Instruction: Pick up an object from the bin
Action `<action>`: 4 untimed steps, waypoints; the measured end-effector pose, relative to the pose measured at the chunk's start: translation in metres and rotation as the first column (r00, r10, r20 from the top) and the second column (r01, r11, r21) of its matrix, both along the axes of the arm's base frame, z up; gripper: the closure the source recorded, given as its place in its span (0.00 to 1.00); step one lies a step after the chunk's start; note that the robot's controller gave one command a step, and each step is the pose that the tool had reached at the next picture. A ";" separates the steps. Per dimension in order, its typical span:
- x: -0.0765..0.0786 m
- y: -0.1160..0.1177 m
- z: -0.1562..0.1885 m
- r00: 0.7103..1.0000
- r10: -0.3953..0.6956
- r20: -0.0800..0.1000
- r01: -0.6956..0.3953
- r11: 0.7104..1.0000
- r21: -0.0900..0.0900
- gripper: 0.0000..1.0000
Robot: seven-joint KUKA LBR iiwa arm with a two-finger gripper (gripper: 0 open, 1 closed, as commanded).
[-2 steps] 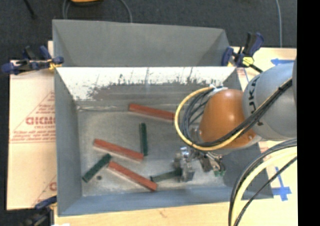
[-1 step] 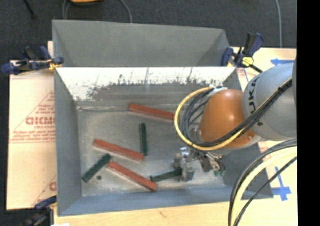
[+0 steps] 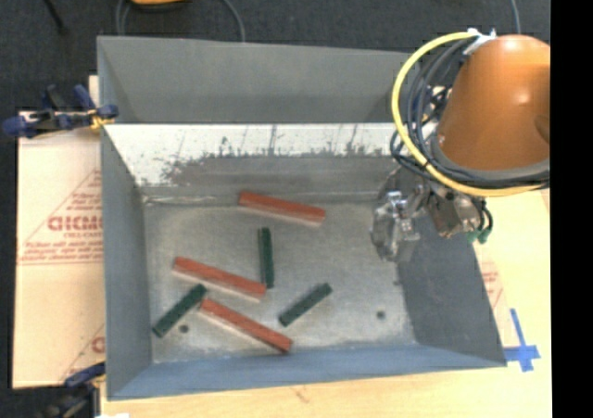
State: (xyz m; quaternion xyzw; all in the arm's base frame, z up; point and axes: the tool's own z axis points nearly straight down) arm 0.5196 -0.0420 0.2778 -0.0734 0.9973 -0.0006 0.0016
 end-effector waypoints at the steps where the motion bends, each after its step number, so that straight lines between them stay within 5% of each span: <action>1: 0.000 0.000 0.003 1.000 -0.001 0.001 0.001 1.000 0.001 0.00; 2: 0.000 0.000 0.003 1.000 -0.002 0.001 0.002 1.000 0.001 0.00; 4: -0.004 0.025 -0.090 0.999 0.045 0.006 -0.045 0.999 0.001 0.00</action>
Offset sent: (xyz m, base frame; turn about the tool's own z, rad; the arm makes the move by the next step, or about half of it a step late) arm 0.0000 0.0000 0.0000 0.0000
